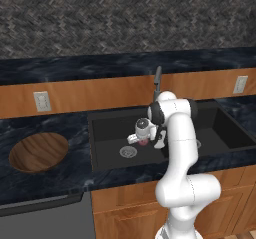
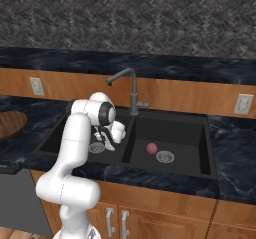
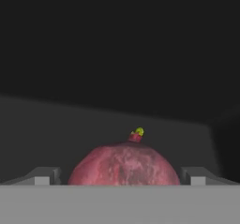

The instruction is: Remove the onion and onion from the sink. Then move the bowl and cup from the counter to the sink for washing.

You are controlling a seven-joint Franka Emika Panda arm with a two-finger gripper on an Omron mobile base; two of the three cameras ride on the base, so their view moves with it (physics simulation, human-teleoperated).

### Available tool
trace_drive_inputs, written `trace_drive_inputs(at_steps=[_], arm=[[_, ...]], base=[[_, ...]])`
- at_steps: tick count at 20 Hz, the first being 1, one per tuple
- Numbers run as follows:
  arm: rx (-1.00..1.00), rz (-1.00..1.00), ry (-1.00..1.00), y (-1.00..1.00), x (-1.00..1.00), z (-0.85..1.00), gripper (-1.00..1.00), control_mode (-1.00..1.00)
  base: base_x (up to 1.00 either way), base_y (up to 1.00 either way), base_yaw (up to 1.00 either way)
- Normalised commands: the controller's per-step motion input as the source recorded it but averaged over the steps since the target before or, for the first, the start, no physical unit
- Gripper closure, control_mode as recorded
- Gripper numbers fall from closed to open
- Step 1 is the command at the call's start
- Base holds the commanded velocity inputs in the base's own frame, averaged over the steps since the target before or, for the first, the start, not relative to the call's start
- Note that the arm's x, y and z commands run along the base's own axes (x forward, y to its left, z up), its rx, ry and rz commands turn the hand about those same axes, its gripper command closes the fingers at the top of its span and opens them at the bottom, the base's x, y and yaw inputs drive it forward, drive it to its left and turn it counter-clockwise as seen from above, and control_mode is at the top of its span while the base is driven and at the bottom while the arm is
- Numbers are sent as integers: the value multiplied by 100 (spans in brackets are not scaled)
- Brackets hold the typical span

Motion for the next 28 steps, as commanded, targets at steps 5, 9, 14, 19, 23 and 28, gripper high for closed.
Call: trace_drive_inputs(at_steps=[5,9,14,19,23,28], arm=[[0,0,3,-4,9,-14,-100,-100],[0,0,5,-6,1,-11,-100,-100],[-1,-2,1,-10,-3,-7,-100,-100],[-1,-2,2,-7,0,-9,-100,-100],[0,-5,1,-5,-4,-11,-100,-100],[0,-5,0,-1,-4,-14,-100,-100]], base=[[0,0,0],[0,0,0],[0,0,0],[0,0,0],[0,0,0],[0,0,0]])
